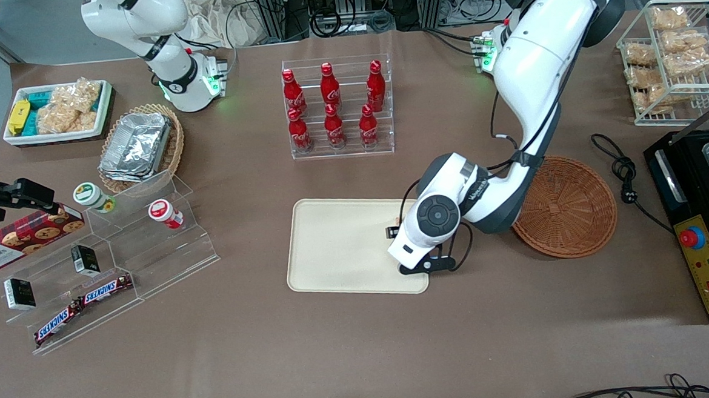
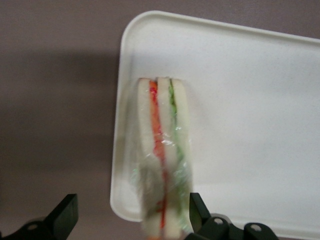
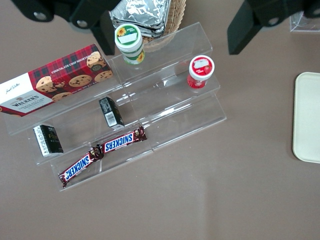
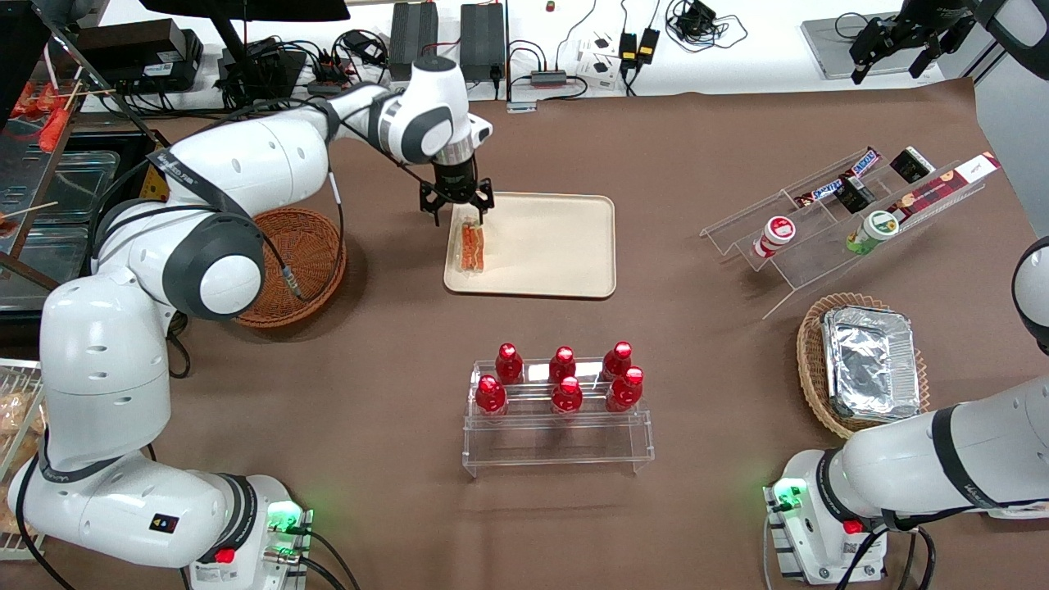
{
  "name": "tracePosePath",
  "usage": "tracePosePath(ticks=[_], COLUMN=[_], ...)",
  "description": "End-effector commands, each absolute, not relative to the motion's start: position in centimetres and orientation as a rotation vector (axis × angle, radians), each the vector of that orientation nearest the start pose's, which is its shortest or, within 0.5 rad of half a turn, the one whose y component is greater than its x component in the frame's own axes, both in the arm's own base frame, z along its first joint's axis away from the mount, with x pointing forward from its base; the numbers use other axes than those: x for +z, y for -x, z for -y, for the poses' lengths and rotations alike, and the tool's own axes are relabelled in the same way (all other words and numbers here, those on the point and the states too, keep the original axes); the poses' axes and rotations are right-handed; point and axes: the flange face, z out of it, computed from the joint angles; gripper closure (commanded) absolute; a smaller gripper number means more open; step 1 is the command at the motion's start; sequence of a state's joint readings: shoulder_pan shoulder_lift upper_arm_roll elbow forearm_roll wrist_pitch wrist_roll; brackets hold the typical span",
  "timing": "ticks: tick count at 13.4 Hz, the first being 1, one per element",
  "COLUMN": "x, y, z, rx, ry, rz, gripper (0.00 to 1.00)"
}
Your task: Place sandwich from basket to tray
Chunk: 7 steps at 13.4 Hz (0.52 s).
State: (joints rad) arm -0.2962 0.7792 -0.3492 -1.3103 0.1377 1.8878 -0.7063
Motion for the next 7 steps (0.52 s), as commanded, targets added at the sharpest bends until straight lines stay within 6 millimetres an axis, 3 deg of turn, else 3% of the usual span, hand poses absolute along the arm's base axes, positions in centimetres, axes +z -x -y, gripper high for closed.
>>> tracePosePath(ticks=[1,4,7], x=[33.9,38.7,42.8], y=[-64.0,-64.3,-64.9], z=[33.4,28.9,22.8], rx=[0.335,0.406,0.395], ry=[3.072,3.033,3.066], rz=[0.214,0.116,0.088], gripper=[0.01,0.01,0.01])
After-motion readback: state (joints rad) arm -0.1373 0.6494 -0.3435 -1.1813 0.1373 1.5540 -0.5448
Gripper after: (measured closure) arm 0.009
